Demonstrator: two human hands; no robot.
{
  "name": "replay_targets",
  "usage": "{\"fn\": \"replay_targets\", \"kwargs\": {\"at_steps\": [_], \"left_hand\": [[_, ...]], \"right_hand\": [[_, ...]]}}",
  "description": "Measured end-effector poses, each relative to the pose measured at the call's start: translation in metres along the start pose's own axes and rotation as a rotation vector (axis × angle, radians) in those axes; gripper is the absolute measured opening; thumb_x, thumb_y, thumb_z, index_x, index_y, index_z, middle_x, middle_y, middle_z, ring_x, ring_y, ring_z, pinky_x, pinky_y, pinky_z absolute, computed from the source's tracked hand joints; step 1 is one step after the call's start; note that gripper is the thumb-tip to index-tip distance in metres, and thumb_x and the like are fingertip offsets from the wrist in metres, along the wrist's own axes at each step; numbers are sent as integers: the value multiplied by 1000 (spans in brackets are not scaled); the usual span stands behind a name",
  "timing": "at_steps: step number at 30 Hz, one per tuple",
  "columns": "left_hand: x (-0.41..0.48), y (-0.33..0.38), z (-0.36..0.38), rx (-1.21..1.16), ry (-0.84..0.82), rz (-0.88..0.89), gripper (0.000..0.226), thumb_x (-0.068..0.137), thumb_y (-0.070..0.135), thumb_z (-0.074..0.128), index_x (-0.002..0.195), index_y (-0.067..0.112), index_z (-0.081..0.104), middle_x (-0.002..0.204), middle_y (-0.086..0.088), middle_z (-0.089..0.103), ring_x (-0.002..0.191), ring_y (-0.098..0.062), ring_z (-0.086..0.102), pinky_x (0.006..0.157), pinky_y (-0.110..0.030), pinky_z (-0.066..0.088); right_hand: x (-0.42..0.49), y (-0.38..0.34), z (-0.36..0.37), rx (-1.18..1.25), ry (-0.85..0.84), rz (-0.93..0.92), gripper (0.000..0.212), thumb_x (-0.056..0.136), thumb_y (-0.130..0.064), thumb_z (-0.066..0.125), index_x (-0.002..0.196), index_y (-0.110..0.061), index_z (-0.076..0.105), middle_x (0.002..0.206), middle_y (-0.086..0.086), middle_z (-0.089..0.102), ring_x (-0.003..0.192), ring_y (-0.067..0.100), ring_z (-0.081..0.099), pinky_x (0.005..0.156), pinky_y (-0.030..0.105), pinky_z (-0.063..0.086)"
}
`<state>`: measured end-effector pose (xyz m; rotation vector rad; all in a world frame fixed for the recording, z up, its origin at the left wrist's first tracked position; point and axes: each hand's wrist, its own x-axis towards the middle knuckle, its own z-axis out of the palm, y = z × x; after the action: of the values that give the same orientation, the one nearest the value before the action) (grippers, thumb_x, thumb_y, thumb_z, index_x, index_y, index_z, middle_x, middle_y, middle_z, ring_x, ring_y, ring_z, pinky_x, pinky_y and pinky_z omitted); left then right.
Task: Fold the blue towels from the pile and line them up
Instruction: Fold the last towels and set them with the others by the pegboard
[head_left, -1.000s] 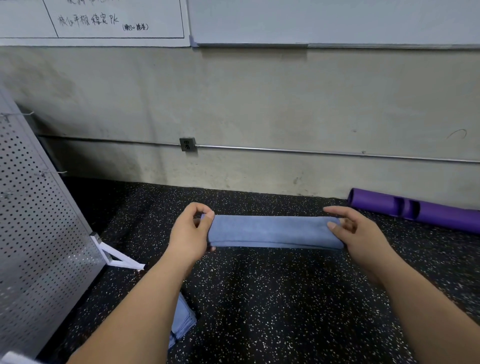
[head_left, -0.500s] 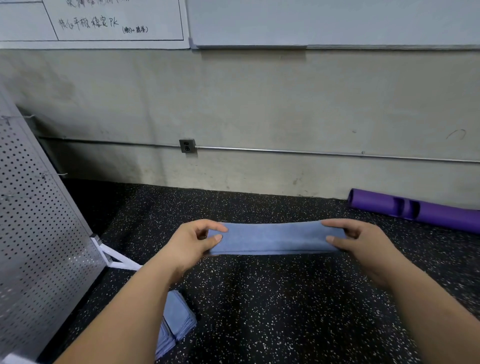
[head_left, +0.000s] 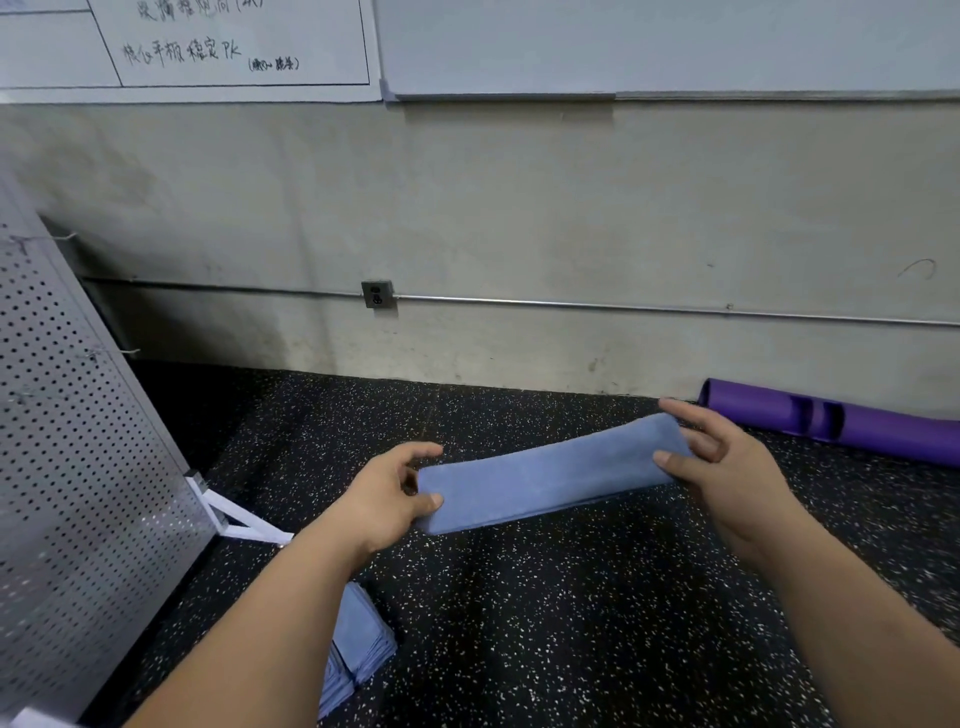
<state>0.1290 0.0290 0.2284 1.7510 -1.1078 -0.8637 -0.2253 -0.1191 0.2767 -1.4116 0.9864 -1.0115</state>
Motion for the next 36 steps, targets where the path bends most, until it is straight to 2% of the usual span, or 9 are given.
{"fn": "replay_targets", "kwargs": {"at_steps": [4,9,12,16,19,22,29,32,36], "left_hand": [[0,-9,0,289,-188,-11,49,81,6,87,115,38,72,113,9,76,106,-16,72,100,-48,59],[-7,1,19,492,-306,-5,50,80,28,91,122,39,67,102,14,71,96,-12,70,93,-37,59],[-10,8,33,452,-344,33,37,84,33,89,112,40,67,94,10,72,85,-12,68,85,-34,59],[-12,12,48,269,-351,130,24,81,35,90,92,28,70,86,9,74,79,-9,65,89,-44,57],[-14,20,56,97,-305,175,35,80,36,91,100,17,69,92,0,73,85,-10,65,90,-42,58],[-14,29,57,-36,-272,209,31,87,27,87,109,18,68,84,3,63,80,-12,58,81,-36,55],[-21,39,52,-32,-334,140,21,94,29,82,89,14,68,82,2,61,75,-12,57,70,-30,48],[-27,40,53,-62,-364,100,22,93,29,83,97,13,68,82,0,63,76,-15,58,69,-30,47],[-30,40,55,-102,-216,24,32,91,33,85,101,6,71,84,-4,69,75,-19,63,70,-37,51]], "right_hand": [[-8,-21,15,15,-40,-132,68,88,14,73,138,-31,66,116,6,79,114,22,74,105,43,56],[-21,-45,48,-21,-169,-245,68,87,14,75,140,-29,65,123,-1,77,119,14,72,101,29,58],[-27,-52,69,-60,-249,-294,67,88,16,74,138,-27,65,121,-2,78,119,13,71,102,25,55],[-30,-58,84,-79,-283,-335,65,88,20,70,138,-21,64,121,0,78,118,14,72,104,25,55],[-29,-62,84,-88,-269,-349,63,89,18,70,138,-22,65,121,-3,78,118,12,72,104,24,54],[-23,-62,79,-59,-211,-353,62,89,16,72,138,-23,65,120,-6,78,117,10,72,103,23,54],[-8,-49,67,6,-59,-269,57,89,10,77,134,-24,69,114,-4,79,113,8,73,95,18,56],[-6,-45,65,1,-40,-253,57,89,9,77,133,-26,70,116,-1,78,113,10,73,99,22,56],[-13,-53,70,-5,-59,-293,55,88,9,78,132,-23,70,118,1,77,113,6,72,98,19,55]]}}
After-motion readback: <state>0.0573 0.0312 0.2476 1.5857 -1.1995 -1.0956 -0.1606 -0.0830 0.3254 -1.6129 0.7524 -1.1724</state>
